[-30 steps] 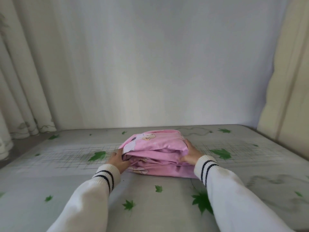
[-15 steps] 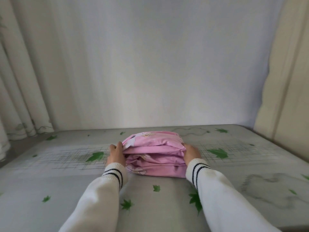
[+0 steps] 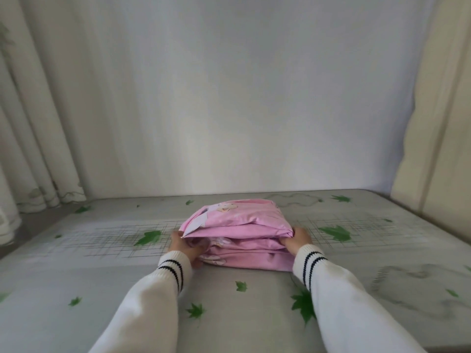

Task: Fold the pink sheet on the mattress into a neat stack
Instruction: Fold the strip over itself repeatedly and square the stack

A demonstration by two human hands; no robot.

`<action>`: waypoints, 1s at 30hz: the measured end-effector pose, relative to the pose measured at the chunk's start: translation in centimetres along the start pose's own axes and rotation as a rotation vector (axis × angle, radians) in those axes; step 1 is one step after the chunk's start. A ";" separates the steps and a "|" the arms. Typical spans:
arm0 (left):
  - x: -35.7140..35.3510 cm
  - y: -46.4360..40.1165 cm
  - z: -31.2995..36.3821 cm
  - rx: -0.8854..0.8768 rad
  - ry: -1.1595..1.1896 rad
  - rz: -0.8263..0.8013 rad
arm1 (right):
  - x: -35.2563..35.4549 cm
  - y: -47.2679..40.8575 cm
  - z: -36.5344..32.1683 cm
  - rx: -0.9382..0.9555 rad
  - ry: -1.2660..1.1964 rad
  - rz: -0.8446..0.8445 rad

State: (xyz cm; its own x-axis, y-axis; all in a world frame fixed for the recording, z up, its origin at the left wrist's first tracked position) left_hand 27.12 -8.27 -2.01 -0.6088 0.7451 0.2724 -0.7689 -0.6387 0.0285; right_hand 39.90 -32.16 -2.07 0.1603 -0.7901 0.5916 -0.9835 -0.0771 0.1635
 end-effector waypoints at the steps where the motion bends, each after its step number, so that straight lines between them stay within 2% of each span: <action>1: -0.1 -0.1 -0.2 0.002 0.006 -0.007 | 0.0 -0.2 0.1 -0.017 -0.050 0.001; 11: -0.5 -1.0 -1.2 -0.107 -0.227 0.009 | 1.6 1.3 0.0 0.082 -0.166 -0.132; 16: -0.3 -1.4 -1.4 -0.131 -0.394 -0.010 | 1.5 1.5 0.7 0.086 -0.032 -0.172; 22: 0.0 -1.2 -1.0 -0.125 -0.388 -0.045 | 1.3 1.8 1.1 0.125 0.174 -0.121; 30: 0.4 -1.7 -1.7 -0.185 -0.441 -0.074 | 1.7 2.2 1.2 0.172 0.205 -0.119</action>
State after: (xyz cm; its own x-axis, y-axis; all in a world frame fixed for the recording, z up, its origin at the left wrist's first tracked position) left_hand 27.88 -6.56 -3.63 -0.4415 0.6090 0.6590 -0.8531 -0.5125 -0.0979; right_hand 37.91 -34.38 -1.70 0.2714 -0.6316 0.7262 -0.9538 -0.2773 0.1153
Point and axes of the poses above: each hand's wrist, its own y-axis away from the middle knuckle, its own x-axis out of the back of the hand, z = x × y, the point moved 2 cm from there along -y, towards the middle knuckle, and after that the axes turned 8 degrees about -x, right-handed, at the moved point
